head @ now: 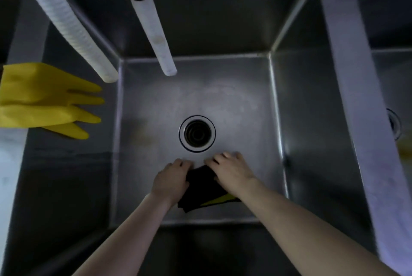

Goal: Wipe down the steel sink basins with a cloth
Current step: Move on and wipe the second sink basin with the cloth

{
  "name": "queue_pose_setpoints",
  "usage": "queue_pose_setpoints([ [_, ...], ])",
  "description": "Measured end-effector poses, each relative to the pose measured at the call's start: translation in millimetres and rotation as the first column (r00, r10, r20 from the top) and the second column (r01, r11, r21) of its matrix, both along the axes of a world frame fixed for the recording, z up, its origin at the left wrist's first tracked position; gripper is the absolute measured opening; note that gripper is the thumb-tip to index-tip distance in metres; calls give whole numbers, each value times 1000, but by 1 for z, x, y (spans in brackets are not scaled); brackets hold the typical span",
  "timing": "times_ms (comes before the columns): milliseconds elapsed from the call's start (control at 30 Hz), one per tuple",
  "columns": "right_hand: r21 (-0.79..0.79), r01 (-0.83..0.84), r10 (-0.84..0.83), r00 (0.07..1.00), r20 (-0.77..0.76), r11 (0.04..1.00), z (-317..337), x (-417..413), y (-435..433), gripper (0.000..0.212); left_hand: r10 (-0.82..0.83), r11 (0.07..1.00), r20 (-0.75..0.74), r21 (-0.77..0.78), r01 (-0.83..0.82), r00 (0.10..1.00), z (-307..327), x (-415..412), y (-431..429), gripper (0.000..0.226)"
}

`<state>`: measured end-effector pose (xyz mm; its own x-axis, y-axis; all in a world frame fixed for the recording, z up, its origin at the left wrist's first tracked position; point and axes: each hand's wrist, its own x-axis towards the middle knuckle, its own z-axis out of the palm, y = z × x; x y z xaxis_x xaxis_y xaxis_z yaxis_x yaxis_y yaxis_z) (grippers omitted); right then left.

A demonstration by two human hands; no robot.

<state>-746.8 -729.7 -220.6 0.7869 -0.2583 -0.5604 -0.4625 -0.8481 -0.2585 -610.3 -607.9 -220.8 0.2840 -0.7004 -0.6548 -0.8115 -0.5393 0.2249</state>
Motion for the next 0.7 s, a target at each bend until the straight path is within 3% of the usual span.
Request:
queue_pose_setpoints([
  [100, -6, 10, -10, 1000, -15, 1000, -1, -6, 4, 44, -59, 997, 20, -47, 60, 998, -6, -2, 4, 42],
  [400, 36, 149, -138, 968, -209, 988, -10, -67, 17, 58, -352, 936, -84, -58, 348, 932, -21, -41, -36, 28],
  [567, -93, 195, -212, 943, -257, 976, -1, -87, -16, 44, -404, 914, -87, -85, 397, 911, -26, -69, -72, 25],
  [700, -243, 270, -319, 928, -190, 931, 0, -78, -48, 29, -378, 916, -4, -148, 373, 926, -29, -71, -105, 22],
])
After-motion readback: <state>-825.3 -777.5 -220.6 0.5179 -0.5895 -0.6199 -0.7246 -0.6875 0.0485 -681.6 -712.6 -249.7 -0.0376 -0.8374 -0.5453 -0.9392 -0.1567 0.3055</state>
